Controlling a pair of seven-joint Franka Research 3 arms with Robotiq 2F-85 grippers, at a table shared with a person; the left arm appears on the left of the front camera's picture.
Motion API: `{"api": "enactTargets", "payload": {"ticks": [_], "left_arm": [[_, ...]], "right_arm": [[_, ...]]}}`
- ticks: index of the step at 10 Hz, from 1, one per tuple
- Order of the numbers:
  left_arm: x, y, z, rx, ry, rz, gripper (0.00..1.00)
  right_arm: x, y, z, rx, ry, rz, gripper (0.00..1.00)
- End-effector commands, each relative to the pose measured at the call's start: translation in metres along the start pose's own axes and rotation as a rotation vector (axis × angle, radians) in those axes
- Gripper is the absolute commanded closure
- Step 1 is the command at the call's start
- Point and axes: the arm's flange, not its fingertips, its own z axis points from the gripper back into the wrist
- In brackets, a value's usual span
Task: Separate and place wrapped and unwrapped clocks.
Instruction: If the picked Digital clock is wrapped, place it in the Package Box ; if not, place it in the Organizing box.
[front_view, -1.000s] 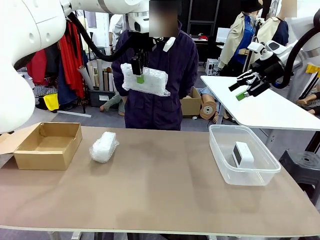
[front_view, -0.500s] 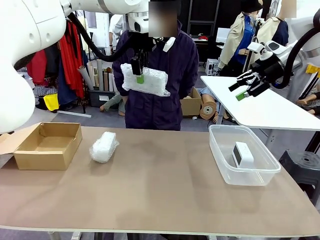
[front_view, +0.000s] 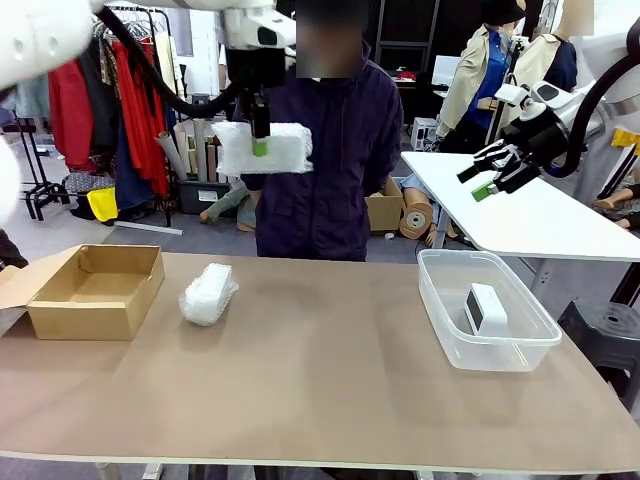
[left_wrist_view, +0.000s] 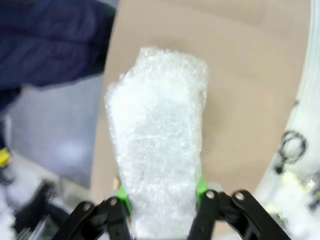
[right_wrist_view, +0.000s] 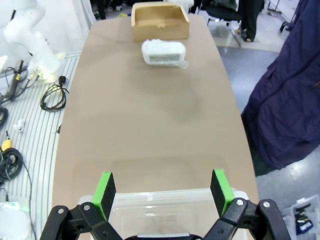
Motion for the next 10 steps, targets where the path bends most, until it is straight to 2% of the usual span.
{"api": "enactTargets", "payload": {"ticks": [1,3,4,6,7,10], "left_arm": [[-0.063,-0.042,-0.007,0.102,-0.01,0.281,1.0],[-0.123,-0.04,-0.015,0.145,0.115,0.568,1.0],[-0.148,-0.048,-0.022,0.138,0.103,0.682,1.0],[-0.193,-0.054,-0.031,0.144,0.09,0.8,1.0],[-0.21,-0.061,-0.038,0.175,0.144,0.848,1.0],[-0.254,-0.06,-0.057,0.235,0.212,0.958,1.0]], "right_arm": [[0.002,0.003,0.0,0.005,0.017,0.009,0.0],[0.002,0.003,0.0,0.005,0.017,0.009,0.0],[0.002,0.003,0.0,0.005,0.017,0.009,0.0],[0.002,0.003,0.0,0.005,0.017,0.009,0.0],[0.002,0.003,0.0,0.005,0.017,0.009,0.0],[0.002,0.003,0.0,0.005,0.017,0.009,0.0]]}}
